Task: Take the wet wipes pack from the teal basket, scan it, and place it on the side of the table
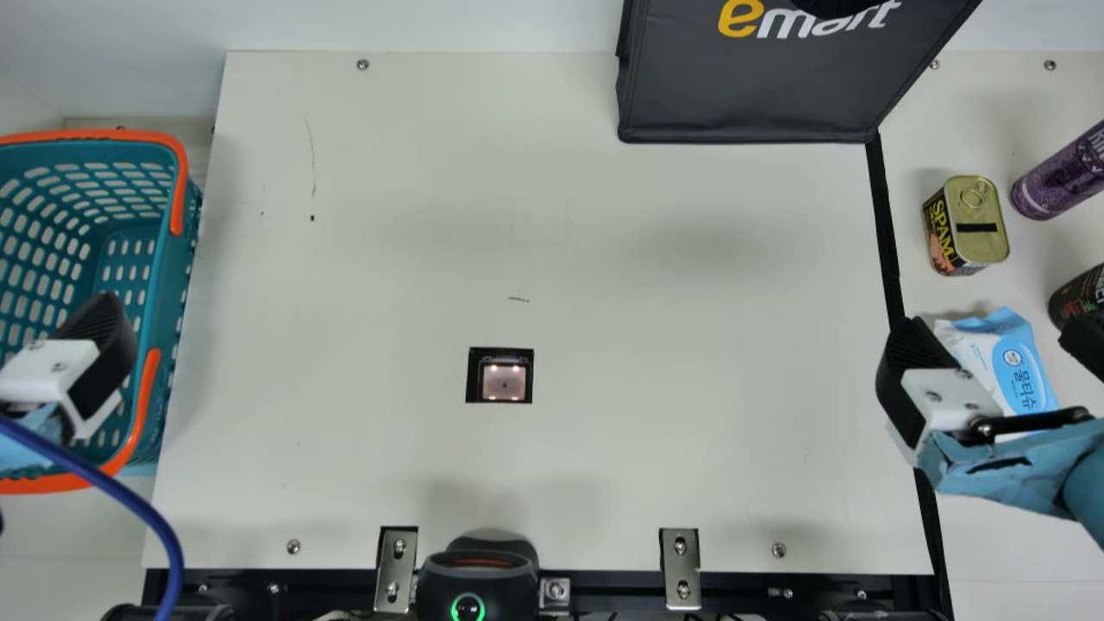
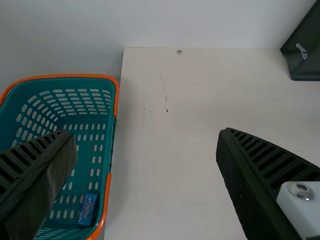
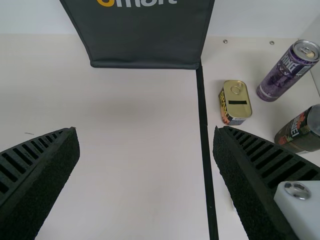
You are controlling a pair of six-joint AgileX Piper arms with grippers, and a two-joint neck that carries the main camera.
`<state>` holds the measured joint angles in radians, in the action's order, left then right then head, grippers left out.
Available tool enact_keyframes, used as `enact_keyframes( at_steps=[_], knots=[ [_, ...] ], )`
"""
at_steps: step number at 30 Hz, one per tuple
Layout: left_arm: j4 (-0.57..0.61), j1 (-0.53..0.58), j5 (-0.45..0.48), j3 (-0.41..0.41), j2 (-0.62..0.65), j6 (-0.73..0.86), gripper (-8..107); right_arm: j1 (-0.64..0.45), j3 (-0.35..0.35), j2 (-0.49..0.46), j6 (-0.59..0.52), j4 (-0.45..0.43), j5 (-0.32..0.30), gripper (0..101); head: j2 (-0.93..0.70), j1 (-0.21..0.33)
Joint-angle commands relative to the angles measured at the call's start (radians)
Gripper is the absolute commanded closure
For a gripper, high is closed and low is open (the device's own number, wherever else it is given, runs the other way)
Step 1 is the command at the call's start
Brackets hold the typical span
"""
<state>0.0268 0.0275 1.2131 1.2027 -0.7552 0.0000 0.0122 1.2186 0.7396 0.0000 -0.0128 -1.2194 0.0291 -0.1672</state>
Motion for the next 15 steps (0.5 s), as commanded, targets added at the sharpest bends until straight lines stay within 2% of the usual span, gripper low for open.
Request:
enact_keyframes(
  at_steps=[1,15],
  knots=[
    [0.0,0.0,0.0,0.0,0.0,0.0,9,0.0,0.0,0.0,0.0,0.0,0.0,6,-0.002,0.029],
    [0.0,0.0,0.0,0.0,0.0,0.0,9,0.0,0.0,0.0,0.0,0.0,0.0,6,-0.002,0.029]
  ],
)
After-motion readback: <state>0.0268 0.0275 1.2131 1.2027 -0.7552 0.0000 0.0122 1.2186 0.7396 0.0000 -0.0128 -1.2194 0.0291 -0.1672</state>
